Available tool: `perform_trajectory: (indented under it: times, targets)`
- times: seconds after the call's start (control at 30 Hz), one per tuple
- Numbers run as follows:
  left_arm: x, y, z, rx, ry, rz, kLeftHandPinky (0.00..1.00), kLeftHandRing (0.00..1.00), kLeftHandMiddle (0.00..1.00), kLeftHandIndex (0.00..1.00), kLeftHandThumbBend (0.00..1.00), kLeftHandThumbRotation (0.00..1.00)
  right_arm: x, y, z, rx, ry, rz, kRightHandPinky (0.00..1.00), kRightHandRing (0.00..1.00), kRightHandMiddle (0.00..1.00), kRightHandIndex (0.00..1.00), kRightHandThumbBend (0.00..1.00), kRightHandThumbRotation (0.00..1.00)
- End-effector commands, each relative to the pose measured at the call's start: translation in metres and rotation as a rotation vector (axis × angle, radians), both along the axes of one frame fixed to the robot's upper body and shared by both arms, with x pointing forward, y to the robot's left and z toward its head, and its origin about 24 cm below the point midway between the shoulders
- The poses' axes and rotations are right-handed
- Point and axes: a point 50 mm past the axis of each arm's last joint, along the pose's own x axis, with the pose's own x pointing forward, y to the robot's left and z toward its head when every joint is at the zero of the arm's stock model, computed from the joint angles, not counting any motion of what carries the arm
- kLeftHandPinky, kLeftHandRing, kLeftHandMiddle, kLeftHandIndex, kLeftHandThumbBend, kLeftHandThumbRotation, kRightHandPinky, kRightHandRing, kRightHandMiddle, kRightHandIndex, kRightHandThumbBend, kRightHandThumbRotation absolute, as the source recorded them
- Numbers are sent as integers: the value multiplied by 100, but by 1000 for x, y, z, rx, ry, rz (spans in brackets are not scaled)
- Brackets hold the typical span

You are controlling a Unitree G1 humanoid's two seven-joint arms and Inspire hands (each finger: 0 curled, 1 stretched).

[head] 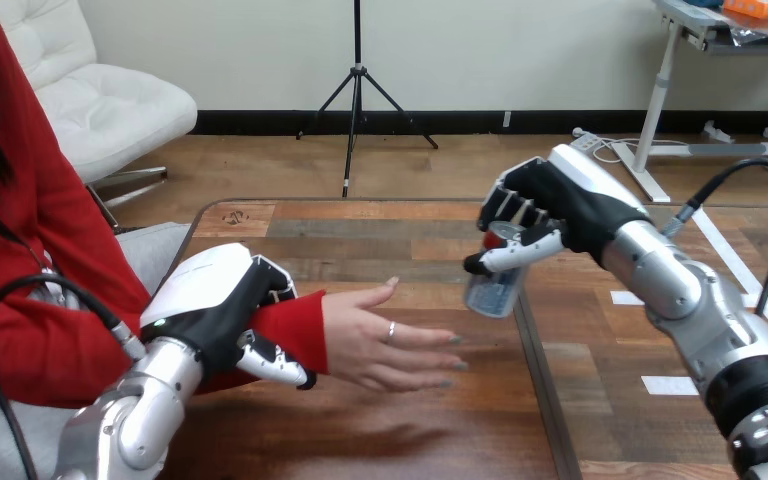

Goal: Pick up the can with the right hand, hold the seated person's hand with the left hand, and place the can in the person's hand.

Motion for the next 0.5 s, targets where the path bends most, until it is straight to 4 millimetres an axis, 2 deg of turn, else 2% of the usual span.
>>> perform_trajectory:
  times: [0.0,0.47]
  targets:
    - [34,-59,109,-161,-430,-185,23,29,36,37,74,0,24,58,114,53,-366,169,32,36,41,46,67,0]
    - [36,-64,115,-187,-451,-195,22,29,36,37,73,0,22,77,111,83,-370,221,31,36,41,46,67,0]
